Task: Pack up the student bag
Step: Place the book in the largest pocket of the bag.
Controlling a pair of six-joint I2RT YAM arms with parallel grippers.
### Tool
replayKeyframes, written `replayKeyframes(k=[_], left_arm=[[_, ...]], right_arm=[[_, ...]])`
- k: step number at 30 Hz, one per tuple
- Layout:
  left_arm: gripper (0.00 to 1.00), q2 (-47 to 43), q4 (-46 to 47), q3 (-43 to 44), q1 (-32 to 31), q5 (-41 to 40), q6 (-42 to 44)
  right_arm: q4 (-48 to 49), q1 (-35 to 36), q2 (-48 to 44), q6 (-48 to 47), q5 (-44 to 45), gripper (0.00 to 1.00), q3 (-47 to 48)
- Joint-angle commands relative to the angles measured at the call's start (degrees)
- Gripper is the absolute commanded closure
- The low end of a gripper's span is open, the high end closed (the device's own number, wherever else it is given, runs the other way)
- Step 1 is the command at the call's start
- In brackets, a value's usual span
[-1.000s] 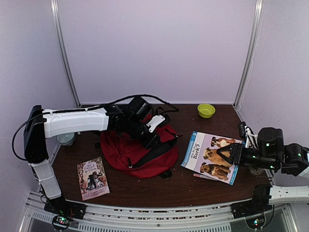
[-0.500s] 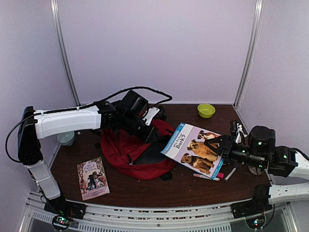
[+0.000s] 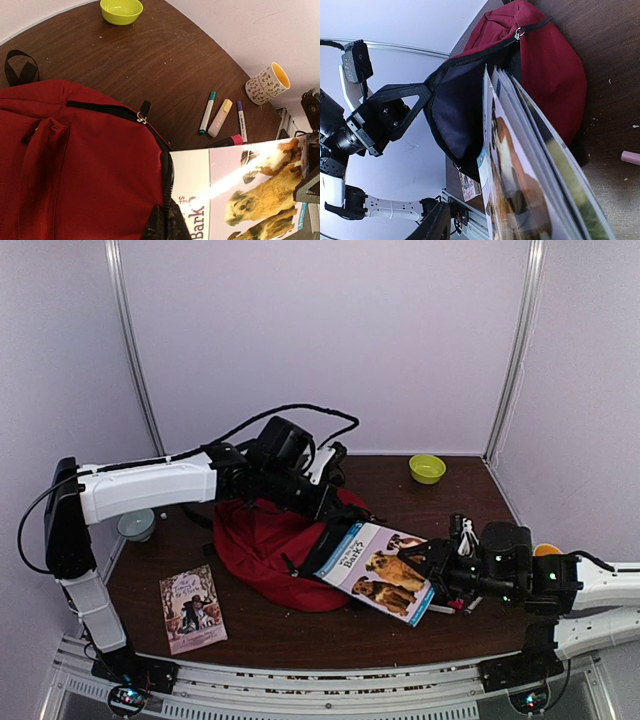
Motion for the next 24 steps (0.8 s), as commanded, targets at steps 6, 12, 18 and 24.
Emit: replayKeyframes(k=[6, 12, 18, 24], left_arm=[[1.0, -0.07, 5.31, 1.61, -0.69, 3.03, -0.82], [1.0, -1.16, 5.29, 1.35, -2.44, 3.85, -0.49], [1.0, -2.94, 5.57, 0.94, -3.3, 4.87, -0.56], [1.0, -4.14, 5.53, 1.28, -3.41, 8.07, -0.51]], right_arm=[[5.31, 0.38, 5.59, 0.3, 2.46, 1.0, 2.8], [8.05, -3.78, 9.86, 0.02, 4.25, 1.0, 3.81], [18.93, -8.07, 19.91, 0.42, -2.18, 1.0, 4.79], [36.28, -12.07, 31.3, -0.86, -8.78, 1.0, 5.37]])
